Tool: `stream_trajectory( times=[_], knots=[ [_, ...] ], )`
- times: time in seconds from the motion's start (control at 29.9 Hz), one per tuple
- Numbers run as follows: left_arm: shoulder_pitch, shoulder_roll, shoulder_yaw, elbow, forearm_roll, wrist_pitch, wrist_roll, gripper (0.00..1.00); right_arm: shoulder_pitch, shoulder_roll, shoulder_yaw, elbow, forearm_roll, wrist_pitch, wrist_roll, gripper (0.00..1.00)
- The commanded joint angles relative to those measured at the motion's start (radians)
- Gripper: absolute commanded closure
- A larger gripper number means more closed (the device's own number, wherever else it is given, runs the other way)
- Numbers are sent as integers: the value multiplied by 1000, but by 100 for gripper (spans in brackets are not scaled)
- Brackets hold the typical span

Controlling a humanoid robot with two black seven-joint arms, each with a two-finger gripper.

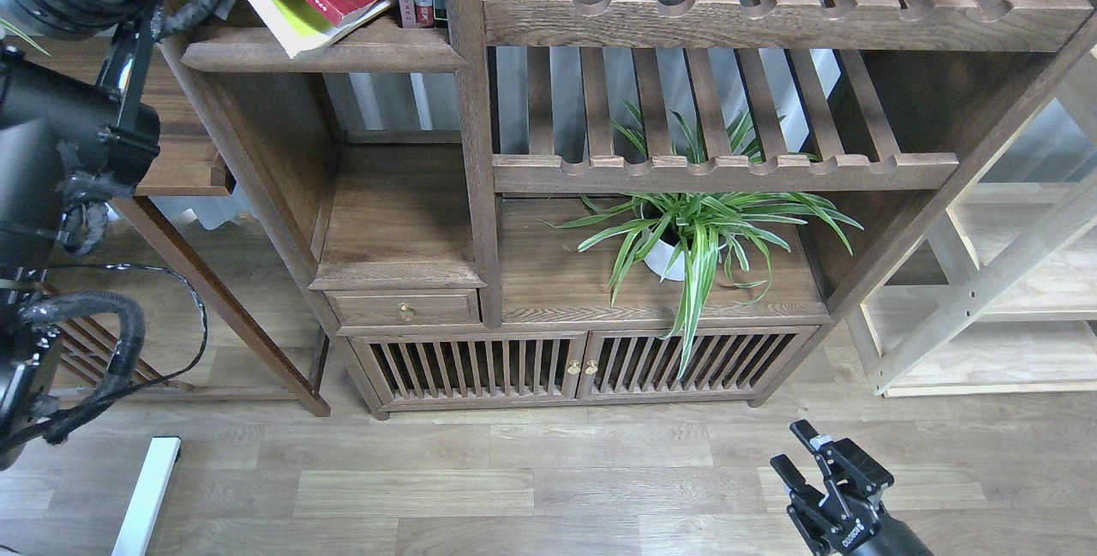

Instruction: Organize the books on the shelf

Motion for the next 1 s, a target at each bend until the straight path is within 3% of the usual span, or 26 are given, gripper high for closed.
stream_trajectory(
  times=[0.0, 0.33, 0.53, 0.97],
  knots=[
    [-2, 1, 29, 1, -1, -1, 0, 91, 0, 0, -1, 0, 7, 0, 0, 34],
    [3, 27, 32, 4, -1, -35, 0, 91, 0, -2, 2, -1, 24, 0, 0, 34],
    [13, 103, 8, 18, -12, -85, 0, 91, 2, -2, -1, -1, 24, 0, 0, 33],
    [49, 88, 14, 113, -4, -178, 0, 90, 10, 0, -2, -1, 36, 0, 0, 33]
  ],
)
